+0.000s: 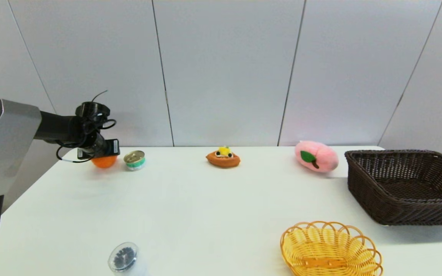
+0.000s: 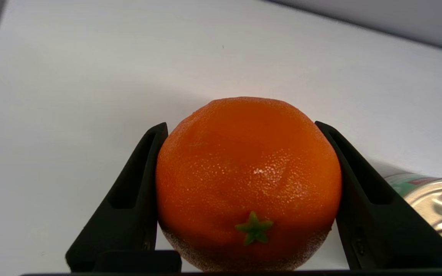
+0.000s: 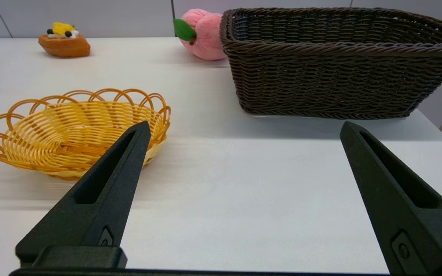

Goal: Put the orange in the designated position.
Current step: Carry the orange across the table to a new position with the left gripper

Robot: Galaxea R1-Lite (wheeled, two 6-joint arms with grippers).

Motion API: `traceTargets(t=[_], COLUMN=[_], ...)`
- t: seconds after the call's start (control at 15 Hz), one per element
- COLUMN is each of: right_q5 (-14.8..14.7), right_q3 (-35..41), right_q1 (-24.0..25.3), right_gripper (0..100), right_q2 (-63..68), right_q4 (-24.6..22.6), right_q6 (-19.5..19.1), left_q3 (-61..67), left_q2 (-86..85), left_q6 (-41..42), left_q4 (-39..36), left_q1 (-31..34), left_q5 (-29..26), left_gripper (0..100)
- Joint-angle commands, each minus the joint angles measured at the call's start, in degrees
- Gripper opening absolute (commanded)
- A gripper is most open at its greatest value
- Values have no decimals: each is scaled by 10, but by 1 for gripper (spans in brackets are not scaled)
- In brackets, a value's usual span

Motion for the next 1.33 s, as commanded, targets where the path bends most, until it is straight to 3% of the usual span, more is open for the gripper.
traceTargets(t=[0.07,1.33], right_q5=[0,0], right_q3=[0,0], right_q1=[0,0], right_gripper=[100,100], right_q2=[0,0], right_q4=[0,0], right_q6=[0,0], left_q3=[0,-1], left_q2=[18,-18], left_q6=[-1,0], left_q4=[0,-2], left_q1=[0,0], left_q5=[1,0], left_gripper=[0,0])
